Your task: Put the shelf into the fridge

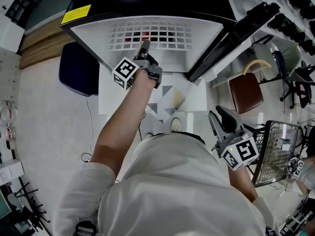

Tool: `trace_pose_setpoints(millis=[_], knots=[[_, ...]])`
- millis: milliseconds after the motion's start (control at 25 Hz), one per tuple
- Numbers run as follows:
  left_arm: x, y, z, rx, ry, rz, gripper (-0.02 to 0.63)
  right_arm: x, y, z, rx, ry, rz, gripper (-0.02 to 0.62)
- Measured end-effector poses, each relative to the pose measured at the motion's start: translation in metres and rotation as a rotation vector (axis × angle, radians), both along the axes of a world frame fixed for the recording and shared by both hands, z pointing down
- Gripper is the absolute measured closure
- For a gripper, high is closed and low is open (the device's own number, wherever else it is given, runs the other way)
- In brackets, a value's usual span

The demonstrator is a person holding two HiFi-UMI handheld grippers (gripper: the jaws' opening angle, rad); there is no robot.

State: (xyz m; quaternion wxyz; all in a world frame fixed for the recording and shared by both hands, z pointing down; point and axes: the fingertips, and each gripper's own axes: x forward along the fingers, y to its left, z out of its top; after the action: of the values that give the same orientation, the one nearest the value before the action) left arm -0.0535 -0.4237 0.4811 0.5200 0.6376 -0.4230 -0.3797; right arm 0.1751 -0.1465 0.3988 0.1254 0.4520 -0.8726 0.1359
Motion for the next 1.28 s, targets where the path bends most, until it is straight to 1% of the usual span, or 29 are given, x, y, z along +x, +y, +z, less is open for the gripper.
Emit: trace_pose_setpoints(millis=[240, 360, 480, 600, 720, 840, 960, 1040, 1120, 1200, 1280], knots=[[-0.008, 0.038, 0.005, -0.004, -0.038, 0.048, 0.468, -0.026, 0.018, 0.001, 0.007, 0.001, -0.014, 0.476], [-0.016, 0.059, 0.006, 0.004, -0.073, 0.069, 0.469, -0.039, 0.026, 0.001, 0.012, -0.001, -0.026, 0.476], [-0.021, 0.083, 0.0, 0.037, -0.141, 0.108, 0.469, -0.05, 0.034, 0.002, 0.022, 0.002, -0.029, 0.479], [-0.025, 0.11, -0.007, 0.067, -0.224, 0.146, 0.469, -0.061, 0.044, 0.001, 0.043, 0.003, -0.031, 0.503], [-0.03, 0.139, -0.019, 0.103, -0.304, 0.182, 0.473, -0.073, 0.051, -0.001, 0.051, 0.001, -0.043, 0.503], [-0.033, 0.172, -0.035, 0.154, -0.413, 0.244, 0.502, -0.084, 0.057, -0.002, 0.059, -0.004, -0.047, 0.511], [-0.034, 0.21, -0.049, 0.234, -0.589, 0.331, 0.557, -0.096, 0.065, -0.001, 0.07, -0.01, -0.051, 0.52], [-0.034, 0.238, -0.06, 0.304, -0.708, 0.394, 0.569, -0.103, 0.069, 0.0, 0.073, -0.015, -0.054, 0.536], [-0.033, 0.267, -0.068, 0.37, -0.811, 0.453, 0.572, -0.109, 0.073, 0.004, 0.069, -0.021, -0.058, 0.545], [-0.035, 0.295, -0.073, 0.425, -0.885, 0.503, 0.574, -0.116, 0.078, 0.008, 0.06, -0.023, -0.062, 0.555], [-0.039, 0.32, -0.078, 0.462, -0.932, 0.539, 0.578, -0.122, 0.083, 0.011, 0.053, -0.025, -0.067, 0.557]])
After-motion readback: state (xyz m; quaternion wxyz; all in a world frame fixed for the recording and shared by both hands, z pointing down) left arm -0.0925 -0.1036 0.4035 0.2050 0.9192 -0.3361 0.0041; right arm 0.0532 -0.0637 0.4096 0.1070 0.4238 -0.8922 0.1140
